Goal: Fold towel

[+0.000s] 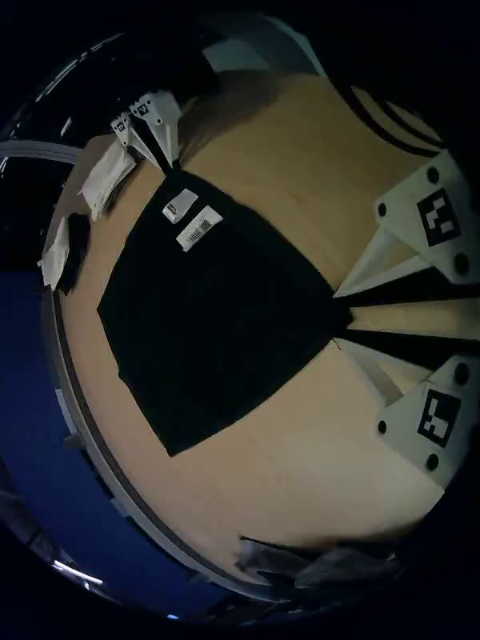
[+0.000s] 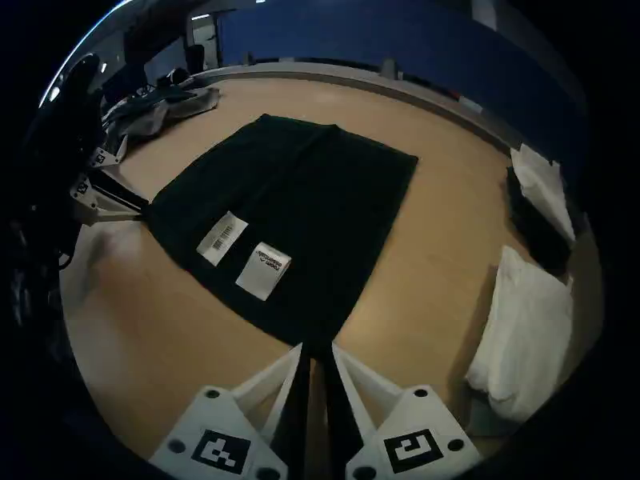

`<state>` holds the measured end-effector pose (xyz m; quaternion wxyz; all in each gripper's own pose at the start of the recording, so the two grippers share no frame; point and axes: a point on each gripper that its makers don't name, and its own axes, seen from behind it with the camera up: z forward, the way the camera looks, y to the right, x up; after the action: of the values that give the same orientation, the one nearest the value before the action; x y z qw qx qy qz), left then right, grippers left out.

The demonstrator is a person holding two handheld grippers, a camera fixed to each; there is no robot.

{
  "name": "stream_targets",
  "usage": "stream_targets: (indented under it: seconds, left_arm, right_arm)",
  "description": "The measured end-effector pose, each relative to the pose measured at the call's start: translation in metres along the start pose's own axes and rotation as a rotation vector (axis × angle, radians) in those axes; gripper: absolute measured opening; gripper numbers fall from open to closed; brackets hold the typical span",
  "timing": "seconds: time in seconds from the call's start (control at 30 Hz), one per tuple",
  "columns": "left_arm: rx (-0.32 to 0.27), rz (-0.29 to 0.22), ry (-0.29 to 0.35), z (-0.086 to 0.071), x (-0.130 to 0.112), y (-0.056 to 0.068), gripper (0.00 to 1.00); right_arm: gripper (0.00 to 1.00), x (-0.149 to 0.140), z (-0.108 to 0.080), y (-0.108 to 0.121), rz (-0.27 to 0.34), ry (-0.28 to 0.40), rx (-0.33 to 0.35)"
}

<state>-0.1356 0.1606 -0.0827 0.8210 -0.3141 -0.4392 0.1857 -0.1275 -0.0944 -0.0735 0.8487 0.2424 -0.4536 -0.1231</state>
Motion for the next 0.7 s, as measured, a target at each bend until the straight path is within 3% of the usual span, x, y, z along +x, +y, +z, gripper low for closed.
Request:
stream_targets:
  seconds: [0.7]
  left_arm:
    - [0.018, 0.003, 0.015, -0.0050, 0.0063, -0.0063, 0.12]
  right_arm:
    - [0.08, 0.0098, -0.0083, -0.0012, 0.029, 0.041, -0.006]
